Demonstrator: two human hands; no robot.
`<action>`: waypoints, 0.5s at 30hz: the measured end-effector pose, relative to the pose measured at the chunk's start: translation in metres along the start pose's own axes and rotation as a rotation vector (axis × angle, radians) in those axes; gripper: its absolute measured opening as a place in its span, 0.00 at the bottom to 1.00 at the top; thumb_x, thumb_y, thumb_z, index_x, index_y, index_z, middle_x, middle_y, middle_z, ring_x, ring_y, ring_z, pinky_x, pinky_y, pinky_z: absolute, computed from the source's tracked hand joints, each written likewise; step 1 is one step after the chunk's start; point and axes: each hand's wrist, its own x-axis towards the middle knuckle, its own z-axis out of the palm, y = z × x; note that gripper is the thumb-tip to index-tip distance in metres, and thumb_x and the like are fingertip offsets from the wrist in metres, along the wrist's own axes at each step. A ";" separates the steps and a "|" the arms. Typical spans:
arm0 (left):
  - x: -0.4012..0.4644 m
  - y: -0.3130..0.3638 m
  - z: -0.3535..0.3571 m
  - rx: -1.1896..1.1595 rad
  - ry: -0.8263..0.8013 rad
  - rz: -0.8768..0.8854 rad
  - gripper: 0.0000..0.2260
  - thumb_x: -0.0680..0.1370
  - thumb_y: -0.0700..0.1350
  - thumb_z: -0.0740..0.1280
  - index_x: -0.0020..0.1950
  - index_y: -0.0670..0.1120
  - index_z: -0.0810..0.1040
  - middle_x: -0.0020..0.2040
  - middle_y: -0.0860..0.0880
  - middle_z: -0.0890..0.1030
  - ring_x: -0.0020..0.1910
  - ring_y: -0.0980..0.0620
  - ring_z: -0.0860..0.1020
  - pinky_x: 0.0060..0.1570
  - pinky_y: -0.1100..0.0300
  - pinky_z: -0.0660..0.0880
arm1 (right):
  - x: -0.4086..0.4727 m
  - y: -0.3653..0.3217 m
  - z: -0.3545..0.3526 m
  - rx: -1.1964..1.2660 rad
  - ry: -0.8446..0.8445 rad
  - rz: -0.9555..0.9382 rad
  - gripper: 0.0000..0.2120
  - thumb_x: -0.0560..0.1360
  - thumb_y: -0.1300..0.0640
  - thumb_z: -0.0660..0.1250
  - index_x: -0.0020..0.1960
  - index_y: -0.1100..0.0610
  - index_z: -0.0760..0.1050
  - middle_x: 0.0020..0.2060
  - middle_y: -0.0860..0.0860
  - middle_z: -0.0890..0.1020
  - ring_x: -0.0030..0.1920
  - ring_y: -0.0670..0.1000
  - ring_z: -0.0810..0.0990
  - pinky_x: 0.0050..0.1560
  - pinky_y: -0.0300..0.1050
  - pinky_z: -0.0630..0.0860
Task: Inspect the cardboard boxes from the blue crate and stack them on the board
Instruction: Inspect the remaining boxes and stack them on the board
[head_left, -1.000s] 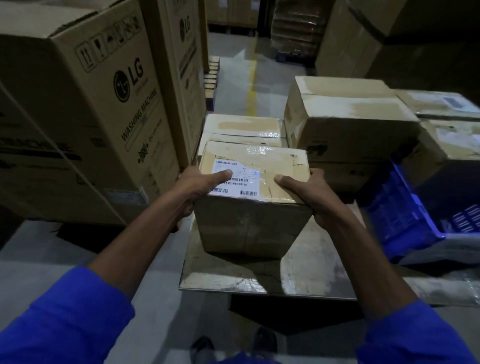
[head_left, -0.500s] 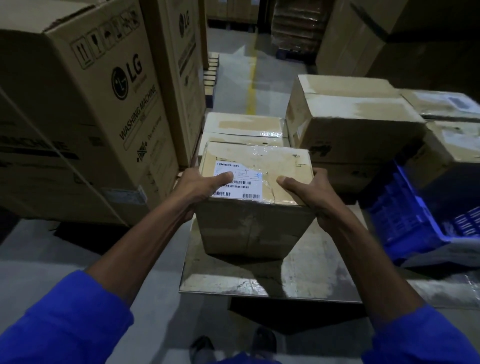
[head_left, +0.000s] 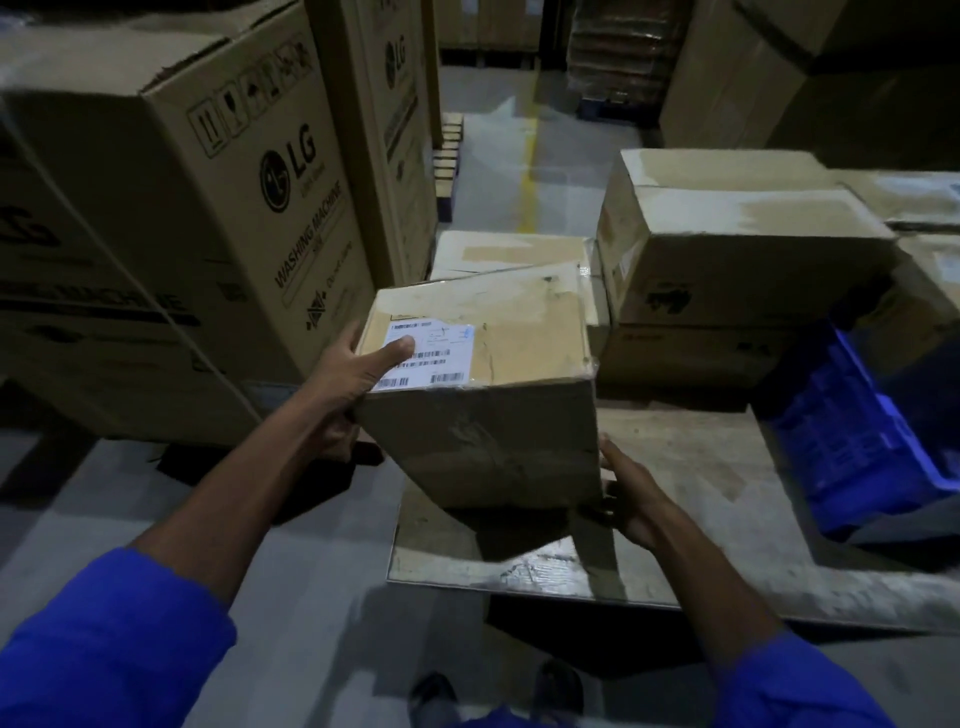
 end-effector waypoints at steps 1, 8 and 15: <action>0.002 -0.002 -0.003 0.075 0.007 0.062 0.43 0.72 0.53 0.77 0.83 0.53 0.60 0.60 0.51 0.81 0.48 0.54 0.85 0.39 0.61 0.82 | 0.000 -0.002 -0.002 0.051 0.026 -0.052 0.25 0.79 0.37 0.68 0.65 0.54 0.78 0.61 0.61 0.80 0.60 0.62 0.79 0.45 0.53 0.81; 0.012 -0.027 0.022 0.638 -0.034 0.238 0.25 0.86 0.53 0.56 0.83 0.48 0.59 0.68 0.49 0.71 0.53 0.59 0.75 0.43 0.66 0.70 | -0.023 -0.040 -0.044 0.290 0.243 -0.335 0.14 0.82 0.43 0.66 0.60 0.52 0.79 0.57 0.56 0.81 0.60 0.59 0.80 0.59 0.60 0.81; 0.020 -0.048 0.049 0.380 -0.223 -0.067 0.36 0.76 0.75 0.50 0.70 0.53 0.78 0.67 0.45 0.80 0.67 0.44 0.77 0.66 0.41 0.75 | -0.036 -0.052 -0.072 0.339 0.290 -0.421 0.14 0.83 0.40 0.62 0.56 0.48 0.79 0.57 0.53 0.84 0.60 0.55 0.81 0.55 0.53 0.78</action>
